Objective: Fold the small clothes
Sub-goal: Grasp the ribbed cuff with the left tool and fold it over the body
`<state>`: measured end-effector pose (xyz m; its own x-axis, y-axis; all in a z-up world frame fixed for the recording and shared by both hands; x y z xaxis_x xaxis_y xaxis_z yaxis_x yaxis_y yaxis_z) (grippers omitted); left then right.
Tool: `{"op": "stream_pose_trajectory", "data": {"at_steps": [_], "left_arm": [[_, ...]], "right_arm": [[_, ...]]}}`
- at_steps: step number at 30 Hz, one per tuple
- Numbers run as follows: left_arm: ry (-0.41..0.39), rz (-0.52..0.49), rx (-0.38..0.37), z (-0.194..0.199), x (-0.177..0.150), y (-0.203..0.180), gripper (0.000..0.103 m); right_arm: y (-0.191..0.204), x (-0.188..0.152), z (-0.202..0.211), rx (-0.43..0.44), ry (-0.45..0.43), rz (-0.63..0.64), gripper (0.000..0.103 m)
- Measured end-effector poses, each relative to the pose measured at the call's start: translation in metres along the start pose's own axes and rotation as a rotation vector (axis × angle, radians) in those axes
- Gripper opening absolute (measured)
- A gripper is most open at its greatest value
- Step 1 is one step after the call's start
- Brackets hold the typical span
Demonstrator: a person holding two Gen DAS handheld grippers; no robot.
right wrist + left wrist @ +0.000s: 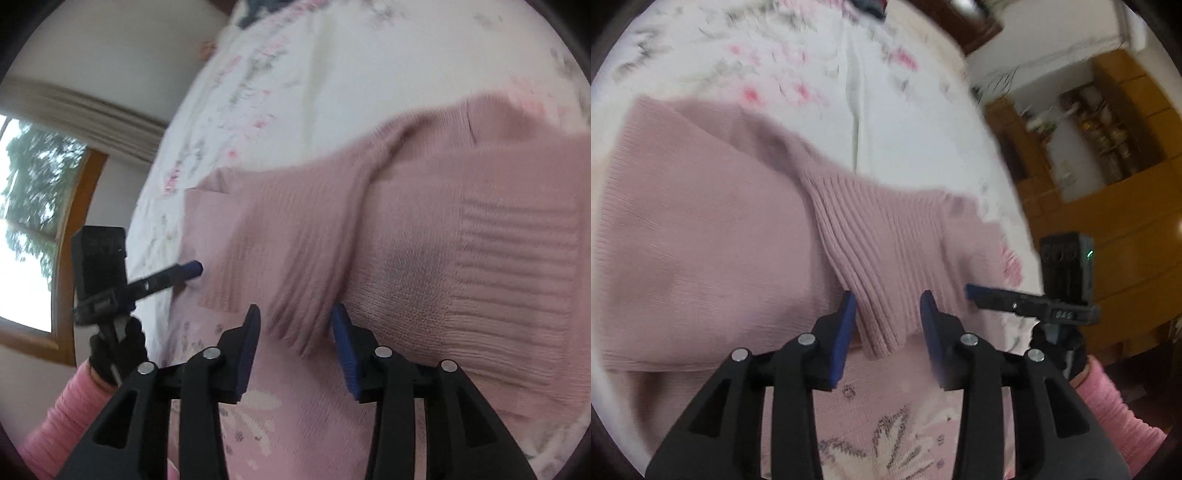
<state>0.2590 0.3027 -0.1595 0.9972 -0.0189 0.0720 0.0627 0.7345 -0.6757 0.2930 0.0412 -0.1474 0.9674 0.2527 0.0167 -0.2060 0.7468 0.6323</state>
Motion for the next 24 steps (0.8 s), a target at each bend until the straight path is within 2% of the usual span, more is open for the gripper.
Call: {"op": "stream_pose_trajectory", "data": {"at_steps": [3, 4, 5, 6, 7, 9, 11, 15, 17, 20, 21, 23, 24], "left_arm": [[0.061, 0.03, -0.001, -0.022, 0.0, 0.001, 0.035], [0.077, 0.039, -0.005, -0.028, 0.0, 0.002, 0.027], [0.078, 0.042, -0.011, -0.03, -0.001, 0.003, 0.022], [0.083, 0.046, -0.005, -0.033, -0.001, 0.003, 0.012], [0.082, 0.045, 0.004, -0.034, -0.001, 0.003, 0.008], [0.066, 0.035, 0.021, -0.03, -0.002, 0.003, 0.007], [0.046, 0.0, 0.071, -0.021, -0.005, 0.002, 0.007], [0.069, -0.003, 0.107, -0.016, -0.01, 0.014, 0.007], [0.091, -0.005, 0.115, -0.022, -0.012, 0.018, 0.008], [0.079, 0.003, 0.117, -0.019, -0.016, 0.018, 0.012], [0.074, 0.004, 0.121, -0.016, -0.02, 0.017, 0.016], [0.058, 0.004, 0.138, -0.008, -0.032, 0.01, 0.03], [0.048, 0.003, 0.154, -0.004, -0.039, 0.008, 0.041]], "right_arm": [[-0.005, 0.003, -0.009, 0.02, 0.007, -0.023, 0.041], [-0.005, 0.002, -0.01, 0.028, 0.008, -0.021, 0.037], [-0.005, 0.001, -0.01, 0.033, 0.01, -0.013, 0.026], [-0.003, 0.001, -0.011, 0.023, 0.016, 0.004, 0.015], [-0.001, 0.0, -0.011, 0.005, 0.017, 0.018, 0.014], [0.002, -0.003, -0.007, -0.008, 0.005, 0.039, 0.012], [0.003, -0.007, -0.001, -0.009, -0.003, 0.049, 0.011], [-0.004, -0.017, -0.006, -0.062, 0.031, 0.049, 0.01], [-0.009, -0.02, -0.015, -0.093, 0.049, 0.042, 0.009], [-0.005, -0.018, -0.018, -0.108, 0.039, 0.054, 0.01], [-0.002, -0.02, -0.015, -0.118, 0.026, 0.056, 0.014], [0.005, -0.031, -0.002, -0.152, -0.017, 0.059, 0.02], [0.007, -0.039, 0.004, -0.162, -0.033, 0.066, 0.021]]}}
Point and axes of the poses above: each gripper's, at about its wrist camera, not at the fingertips, and z roughly against the way its jaws point, y to its left, x to its top, the point moved 3 cm from there along -z, roughly the way its jaws point, and after that the axes turned 12 degrees about y, right-handed, at the moved point
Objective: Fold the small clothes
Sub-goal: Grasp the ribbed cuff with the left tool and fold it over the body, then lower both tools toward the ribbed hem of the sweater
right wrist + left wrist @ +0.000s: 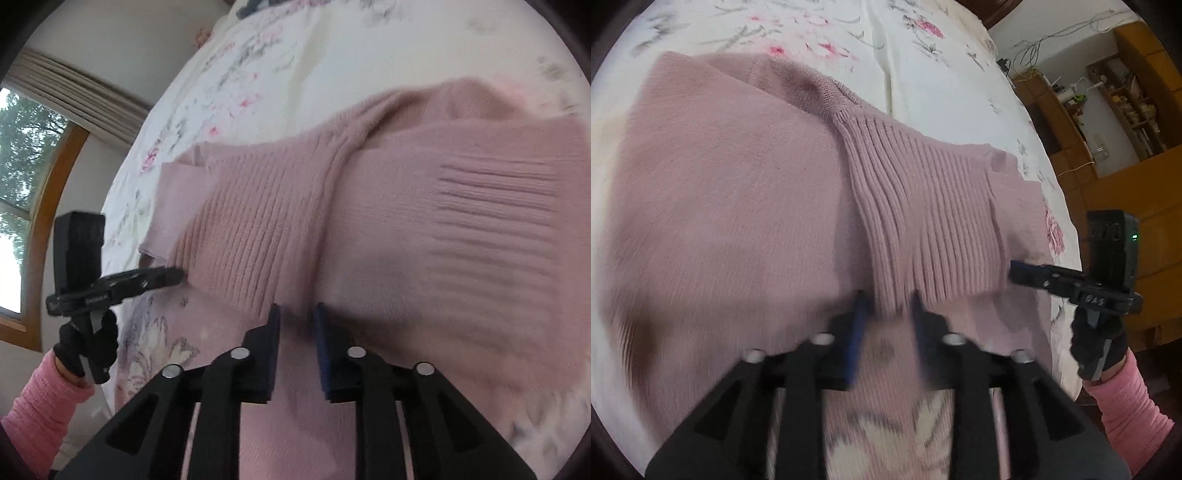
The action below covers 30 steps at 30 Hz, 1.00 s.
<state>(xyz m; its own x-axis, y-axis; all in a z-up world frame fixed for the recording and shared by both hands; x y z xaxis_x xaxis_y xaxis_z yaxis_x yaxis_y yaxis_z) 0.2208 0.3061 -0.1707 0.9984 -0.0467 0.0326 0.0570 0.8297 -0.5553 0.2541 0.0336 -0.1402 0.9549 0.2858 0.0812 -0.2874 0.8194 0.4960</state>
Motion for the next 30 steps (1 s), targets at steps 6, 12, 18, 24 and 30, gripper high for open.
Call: {"op": "stream_pose_trajectory", "data": {"at_steps": [6, 12, 18, 24, 30], "left_arm": [[-0.046, -0.015, 0.209, 0.036, -0.101, -0.017, 0.045], [-0.063, 0.061, 0.427, 0.081, -0.222, -0.019, 0.051], [-0.137, 0.127, 0.453, 0.125, -0.298, -0.033, 0.058], [-0.181, 0.192, 0.44, 0.152, -0.341, -0.039, 0.063], [-0.195, 0.188, 0.456, 0.167, -0.366, -0.041, 0.071]], "right_arm": [[0.009, -0.116, 0.055, -0.011, -0.09, -0.078, 0.025], [0.01, -0.256, 0.099, -0.035, -0.149, -0.246, 0.03], [0.029, -0.331, 0.131, -0.106, -0.195, -0.276, 0.039], [0.059, -0.362, 0.129, -0.044, -0.191, -0.261, 0.041], [0.073, -0.381, 0.134, -0.075, -0.172, -0.242, 0.044]]}}
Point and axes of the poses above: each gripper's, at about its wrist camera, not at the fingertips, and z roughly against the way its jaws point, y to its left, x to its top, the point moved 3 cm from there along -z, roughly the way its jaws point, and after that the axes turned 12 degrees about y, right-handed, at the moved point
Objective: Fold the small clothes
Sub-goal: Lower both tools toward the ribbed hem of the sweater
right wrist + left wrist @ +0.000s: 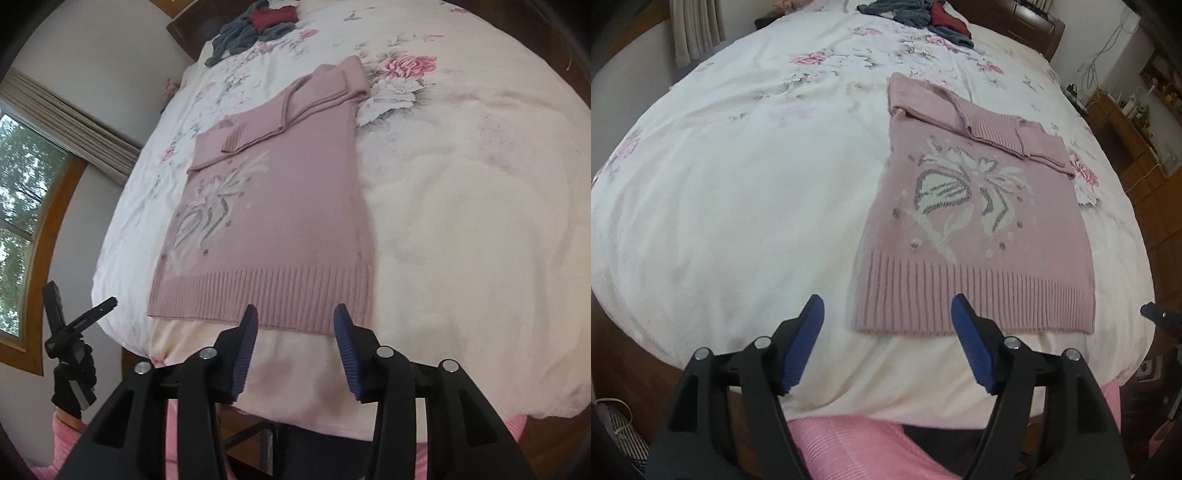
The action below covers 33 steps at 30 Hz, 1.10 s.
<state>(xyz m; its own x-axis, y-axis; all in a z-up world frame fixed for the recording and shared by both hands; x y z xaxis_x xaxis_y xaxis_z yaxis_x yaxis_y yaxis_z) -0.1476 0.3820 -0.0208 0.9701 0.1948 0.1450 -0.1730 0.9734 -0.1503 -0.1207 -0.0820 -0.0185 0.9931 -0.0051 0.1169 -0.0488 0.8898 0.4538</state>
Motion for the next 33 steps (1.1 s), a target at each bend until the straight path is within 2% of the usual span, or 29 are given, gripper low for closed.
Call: {"op": "stream_pose_trajectory", "data": {"at_steps": [5, 8, 11, 17, 22, 26, 33], "left_arm": [[0.041, 0.078, -0.029, -0.009, -0.013, 0.021, 0.071], [0.061, 0.084, -0.037, -0.017, -0.014, 0.025, 0.071], [0.103, 0.1, -0.044, -0.032, -0.01, 0.029, 0.071], [0.178, 0.152, -0.121, -0.066, 0.0, 0.034, 0.071], [0.222, 0.173, -0.133, -0.087, 0.004, 0.034, 0.071], [0.239, 0.183, -0.145, -0.098, 0.006, 0.035, 0.071], [0.241, 0.188, -0.174, -0.104, 0.015, 0.034, 0.069]], "right_arm": [[-0.009, -0.01, 0.014, 0.0, -0.023, -0.026, 0.05], [-0.018, -0.016, 0.015, -0.012, -0.022, -0.04, 0.055], [-0.031, -0.019, 0.008, -0.006, -0.007, -0.064, 0.056], [-0.045, -0.019, -0.02, 0.031, 0.043, -0.119, 0.056], [-0.05, -0.012, -0.05, 0.032, 0.088, -0.128, 0.056], [-0.053, -0.003, -0.076, 0.029, 0.143, -0.143, 0.056], [-0.063, 0.008, -0.104, 0.004, 0.186, -0.181, 0.056]]}}
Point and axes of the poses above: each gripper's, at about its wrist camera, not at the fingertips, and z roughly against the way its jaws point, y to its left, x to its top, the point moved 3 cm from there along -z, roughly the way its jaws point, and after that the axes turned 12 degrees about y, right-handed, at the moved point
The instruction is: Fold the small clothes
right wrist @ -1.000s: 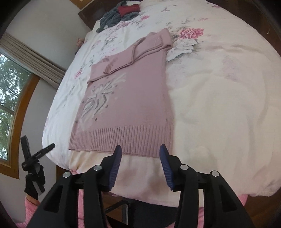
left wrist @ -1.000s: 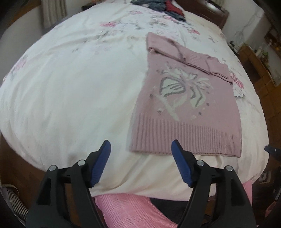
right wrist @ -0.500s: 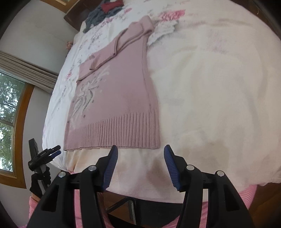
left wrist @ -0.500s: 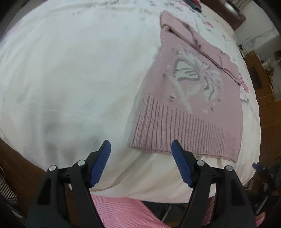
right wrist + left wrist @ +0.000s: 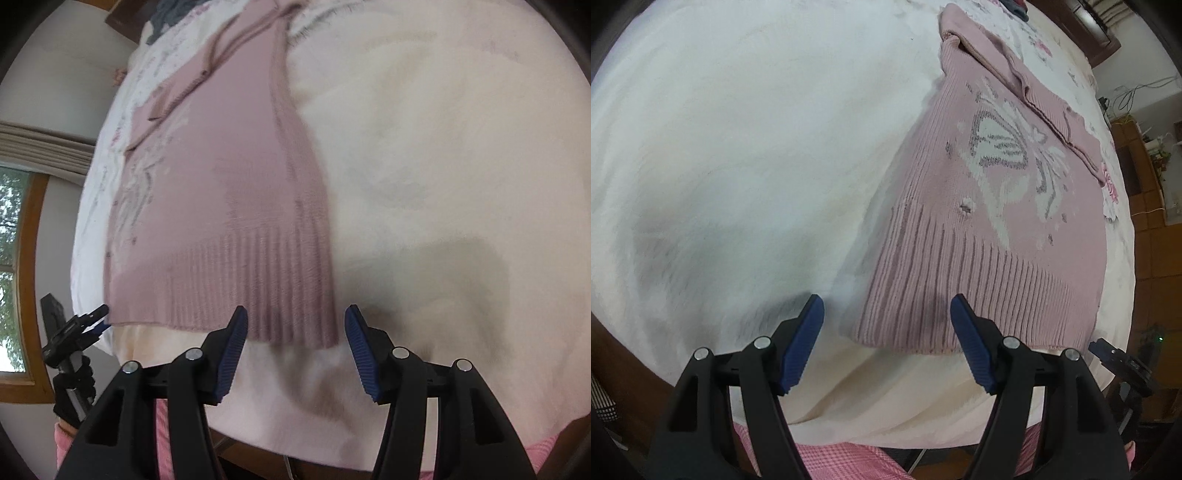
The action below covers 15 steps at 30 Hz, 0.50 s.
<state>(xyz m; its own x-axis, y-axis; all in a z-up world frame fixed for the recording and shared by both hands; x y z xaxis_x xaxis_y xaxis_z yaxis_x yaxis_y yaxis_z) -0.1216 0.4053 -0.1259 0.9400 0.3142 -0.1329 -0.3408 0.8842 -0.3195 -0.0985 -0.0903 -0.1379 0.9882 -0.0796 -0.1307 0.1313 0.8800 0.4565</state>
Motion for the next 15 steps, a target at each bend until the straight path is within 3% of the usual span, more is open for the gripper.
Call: {"op": "stream_pose_trajectory", "data": {"at_steps": [3, 6, 7, 9, 15], "left_arm": [[0.005, -0.013, -0.002, -0.001, 0.002, -0.003, 0.068], [0.012, -0.021, -0.016, -0.003, 0.004, -0.007, 0.054], [0.013, -0.021, -0.031, -0.003, 0.004, -0.009, 0.046], [0.009, -0.022, -0.056, -0.002, 0.004, -0.011, 0.036], [0.02, -0.012, -0.036, -0.01, 0.003, -0.011, 0.038]], "right_arm": [[-0.003, 0.001, -0.006, 0.0, 0.01, -0.003, 0.056], [-0.001, 0.001, -0.009, 0.018, 0.013, 0.003, 0.054], [0.002, 0.0, -0.01, 0.029, 0.023, 0.018, 0.049], [0.008, -0.001, -0.012, 0.053, 0.035, 0.046, 0.019], [0.006, 0.0, -0.013, 0.061, 0.03, 0.03, 0.024]]}}
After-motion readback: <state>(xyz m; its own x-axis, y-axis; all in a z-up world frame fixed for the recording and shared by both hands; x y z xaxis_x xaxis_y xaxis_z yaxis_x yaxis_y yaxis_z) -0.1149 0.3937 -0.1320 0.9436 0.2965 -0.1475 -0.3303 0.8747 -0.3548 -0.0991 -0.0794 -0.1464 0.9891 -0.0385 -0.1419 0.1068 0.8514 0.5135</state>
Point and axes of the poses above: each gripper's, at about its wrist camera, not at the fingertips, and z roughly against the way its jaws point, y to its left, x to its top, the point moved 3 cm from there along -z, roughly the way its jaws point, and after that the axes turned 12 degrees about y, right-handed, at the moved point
